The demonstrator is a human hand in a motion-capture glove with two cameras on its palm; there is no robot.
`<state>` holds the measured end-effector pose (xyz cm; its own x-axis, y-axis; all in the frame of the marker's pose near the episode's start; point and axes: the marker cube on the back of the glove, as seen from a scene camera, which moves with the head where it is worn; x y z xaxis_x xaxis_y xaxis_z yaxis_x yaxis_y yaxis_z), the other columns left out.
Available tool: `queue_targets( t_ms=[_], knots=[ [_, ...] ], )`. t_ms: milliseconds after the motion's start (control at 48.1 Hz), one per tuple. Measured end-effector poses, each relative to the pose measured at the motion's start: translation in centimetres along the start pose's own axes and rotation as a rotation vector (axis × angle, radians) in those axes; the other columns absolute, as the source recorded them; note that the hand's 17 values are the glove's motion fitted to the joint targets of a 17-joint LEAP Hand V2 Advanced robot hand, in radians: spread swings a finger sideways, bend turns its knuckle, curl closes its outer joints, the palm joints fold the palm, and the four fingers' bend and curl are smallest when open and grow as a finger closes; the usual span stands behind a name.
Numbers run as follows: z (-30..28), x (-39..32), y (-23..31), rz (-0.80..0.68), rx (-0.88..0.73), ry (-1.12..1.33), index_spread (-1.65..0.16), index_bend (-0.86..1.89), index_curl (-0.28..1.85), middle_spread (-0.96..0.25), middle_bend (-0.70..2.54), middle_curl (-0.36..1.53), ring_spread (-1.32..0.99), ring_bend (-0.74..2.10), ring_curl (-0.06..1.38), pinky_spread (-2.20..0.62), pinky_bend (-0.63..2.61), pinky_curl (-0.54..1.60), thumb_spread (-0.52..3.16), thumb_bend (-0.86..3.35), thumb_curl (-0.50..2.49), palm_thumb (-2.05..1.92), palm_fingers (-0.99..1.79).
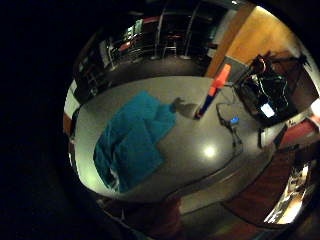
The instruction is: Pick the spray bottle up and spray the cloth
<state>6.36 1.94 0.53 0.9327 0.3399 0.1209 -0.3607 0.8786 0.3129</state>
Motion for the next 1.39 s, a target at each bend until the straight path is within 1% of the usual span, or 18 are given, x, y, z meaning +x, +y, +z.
queue_targets(
  t_ms=[125,333,374,437,458,479,562,583,624,707,749,791,853,936,1103,1394],
  knots=[
    [0.6,1.2,-1.1,0.127,0.101,-0.048,-0.37,0.12,0.21,-0.02,0.24,0.28,0.02,0.33,0.22,0.18,0.43,0.3,1.0,0.01,0.35,0.69,0.17],
    [1.4,3.2,-3.0,0.34,0.316,-0.145,-0.35,0.11,0.21,-0.02,0.21,0.29,0.02,0.37,0.25,0.17,0.46,0.32,1.0,-0.02,0.38,0.71,0.13],
    [1.5,3.7,-3.3,0.413,0.379,-0.156,-0.35,0.11,0.2,-0.02,0.21,0.29,0.02,0.37,0.25,0.17,0.46,0.32,1.0,-0.02,0.38,0.71,0.12],
    [1.1,5.4,-4.8,0.613,0.53,-0.182,-0.34,0.11,0.2,-0.02,0.22,0.3,0.02,0.37,0.25,0.17,0.47,0.33,1.0,-0.02,0.39,0.71,0.12],
    [1.1,5.8,-4.9,0.646,0.55,-0.192,-0.34,0.11,0.2,-0.02,0.22,0.3,0.02,0.37,0.25,0.17,0.47,0.33,1.0,-0.02,0.39,0.71,0.12],
    [1.2,6.1,-4.7,0.648,0.544,-0.204,-0.34,0.11,0.2,-0.02,0.22,0.3,0.02,0.38,0.26,0.16,0.47,0.33,1.0,-0.03,0.39,0.71,0.12],
    [2.3,7.1,-3.2,0.576,0.476,-0.247,-0.33,0.09,0.19,-0.02,0.21,0.31,0.02,0.4,0.26,0.16,0.5,0.34,1.0,-0.03,0.39,0.71,0.1],
    [2.7,7.4,-2.9,0.562,0.475,-0.252,-0.33,0.09,0.19,-0.02,0.21,0.31,0.02,0.41,0.27,0.15,0.5,0.34,1.0,-0.02,0.4,0.71,0.1],
    [3.4,8.3,-2.8,0.559,0.526,-0.245,-0.33,0.09,0.18,-0.02,0.21,0.31,0.02,0.42,0.27,0.15,0.52,0.35,1.0,-0.02,0.4,0.71,0.1],
    [4.4,10.1,-3.6,0.622,0.681,-0.235,-0.33,0.08,0.17,-0.02,0.22,0.32,0.02,0.43,0.28,0.14,0.53,0.35,1.0,-0.02,0.4,0.72,0.08],
    [4.9,10.9,-4.0,0.664,0.741,-0.238,-0.33,0.08,0.17,-0.02,0.23,0.32,0.02,0.44,0.28,0.14,0.54,0.35,0.99,-0.03,0.4,0.72,0.08],
    [5.7,11.4,-4.1,0.672,0.771,-0.241,-0.33,0.09,0.16,-0.02,0.23,0.32,0.02,0.44,0.28,0.14,0.54,0.36,0.99,-0.03,0.4,0.71,0.08],
    [7.2,11.9,-3.7,0.676,0.737,-0.262,-0.33,0.1,0.16,-0.02,0.22,0.32,0.02,0.46,0.29,0.14,0.55,0.36,0.99,-0.03,0.41,0.71,0.07],
    [8.5,12.7,-4.4,0.813,0.72,-0.319,-0.33,0.1,0.16,-0.02,0.22,0.33,0.02,0.47,0.29,0.13,0.55,0.36,0.98,-0.03,0.41,0.7,0.06],
    [10.7,14.5,-6.1,0.899,0.677,-0.404,-0.33,0.11,0.17,-0.02,0.22,0.33,0.01,0.48,0.29,0.13,0.55,0.36,0.97,-0.03,0.4,0.69,0.06],
    [13.7,18.5,-8.4,1.043,0.8,-0.547,-0.33,0.13,0.18,-0.03,0.24,0.34,0.0,0.49,0.29,0.13,0.52,0.34,0.94,-0.03,0.4,0.67,0.09]
  ],
)
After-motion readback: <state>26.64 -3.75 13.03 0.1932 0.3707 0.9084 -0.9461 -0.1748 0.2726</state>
